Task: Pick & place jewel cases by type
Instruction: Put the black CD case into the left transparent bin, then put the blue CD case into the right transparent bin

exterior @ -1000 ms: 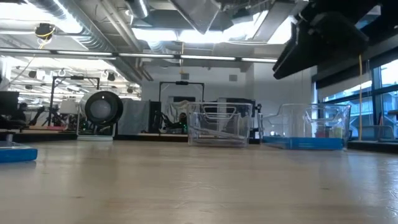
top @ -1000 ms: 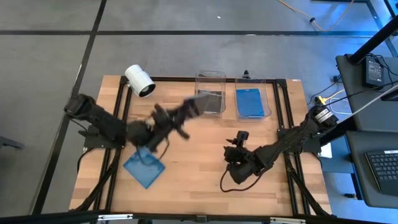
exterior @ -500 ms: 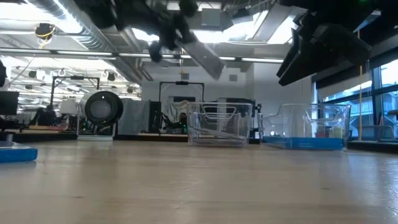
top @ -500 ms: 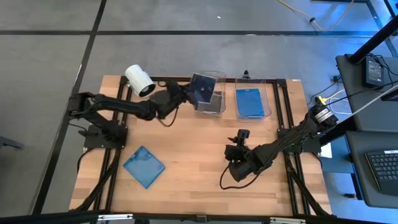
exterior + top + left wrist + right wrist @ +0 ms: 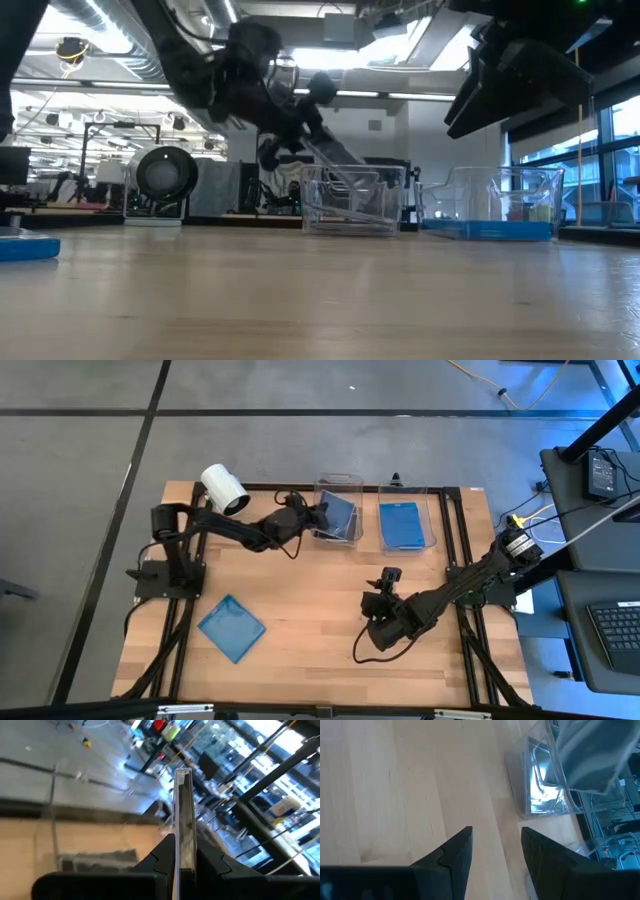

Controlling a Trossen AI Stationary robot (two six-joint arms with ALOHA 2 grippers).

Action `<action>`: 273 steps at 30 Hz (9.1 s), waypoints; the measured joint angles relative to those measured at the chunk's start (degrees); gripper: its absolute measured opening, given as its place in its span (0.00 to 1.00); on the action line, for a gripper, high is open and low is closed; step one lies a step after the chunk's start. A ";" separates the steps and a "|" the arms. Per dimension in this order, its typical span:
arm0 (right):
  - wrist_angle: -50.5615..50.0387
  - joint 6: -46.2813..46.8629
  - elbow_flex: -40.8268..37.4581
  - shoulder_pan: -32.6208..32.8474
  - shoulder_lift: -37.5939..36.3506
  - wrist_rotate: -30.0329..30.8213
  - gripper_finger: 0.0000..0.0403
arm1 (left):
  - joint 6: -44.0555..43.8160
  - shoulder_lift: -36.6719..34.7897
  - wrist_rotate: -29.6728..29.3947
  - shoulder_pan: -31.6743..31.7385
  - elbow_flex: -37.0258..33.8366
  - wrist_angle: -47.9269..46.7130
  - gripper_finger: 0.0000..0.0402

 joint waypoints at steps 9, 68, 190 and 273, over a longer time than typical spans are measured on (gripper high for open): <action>0.01 0.11 0.00 0.00 0.00 0.00 0.43 | -7.52 3.77 -0.22 0.50 0.01 -0.26 0.12; 0.13 3.00 -0.02 0.00 0.00 -2.97 0.43 | 17.12 -22.89 8.00 0.52 0.01 -46.04 0.47; 44.36 -11.79 0.00 -15.14 13.68 -37.13 0.43 | -8.48 -20.64 18.43 -35.05 -4.82 -65.74 0.48; 29.34 -19.56 0.13 -15.69 4.98 -25.05 0.43 | -4.00 -19.95 1.06 -40.30 -31.07 1.00 0.12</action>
